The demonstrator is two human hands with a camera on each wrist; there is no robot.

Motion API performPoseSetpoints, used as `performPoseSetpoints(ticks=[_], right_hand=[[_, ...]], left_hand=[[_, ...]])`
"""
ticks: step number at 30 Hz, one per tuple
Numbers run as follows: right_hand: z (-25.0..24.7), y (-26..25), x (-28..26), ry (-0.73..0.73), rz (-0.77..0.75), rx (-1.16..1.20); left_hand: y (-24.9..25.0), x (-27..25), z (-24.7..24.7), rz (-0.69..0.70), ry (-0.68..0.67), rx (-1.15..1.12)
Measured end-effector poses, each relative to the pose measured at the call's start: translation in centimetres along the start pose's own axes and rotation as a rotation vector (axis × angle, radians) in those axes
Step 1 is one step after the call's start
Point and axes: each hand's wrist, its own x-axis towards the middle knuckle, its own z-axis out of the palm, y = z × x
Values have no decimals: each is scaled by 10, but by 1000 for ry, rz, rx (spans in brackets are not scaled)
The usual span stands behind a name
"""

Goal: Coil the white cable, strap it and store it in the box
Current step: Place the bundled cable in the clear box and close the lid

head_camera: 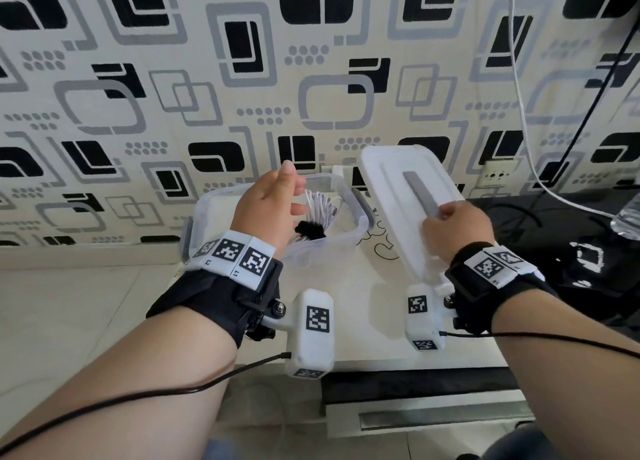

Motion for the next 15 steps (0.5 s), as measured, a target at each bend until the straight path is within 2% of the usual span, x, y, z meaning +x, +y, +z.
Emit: performPoseSetpoints(ticks=[5,7,10,13,15], right_hand=[[-14,-31,-16,36,-232,162],[-14,-48,-26,17,-368,190],[-7,-69,-42,-41,-549,152],[3,-80,-49,-104,-709,77],[9,-84,-50,-127,-763,76]], left_hand=[[-3,-3,-18,11,25,-9],[-3,-1,-28,-38,34,-60],[-1,1,-48,-109,67,-208],[-4,4,-66,-154,139,-152],[-10,5,-74,-195,152,-208]])
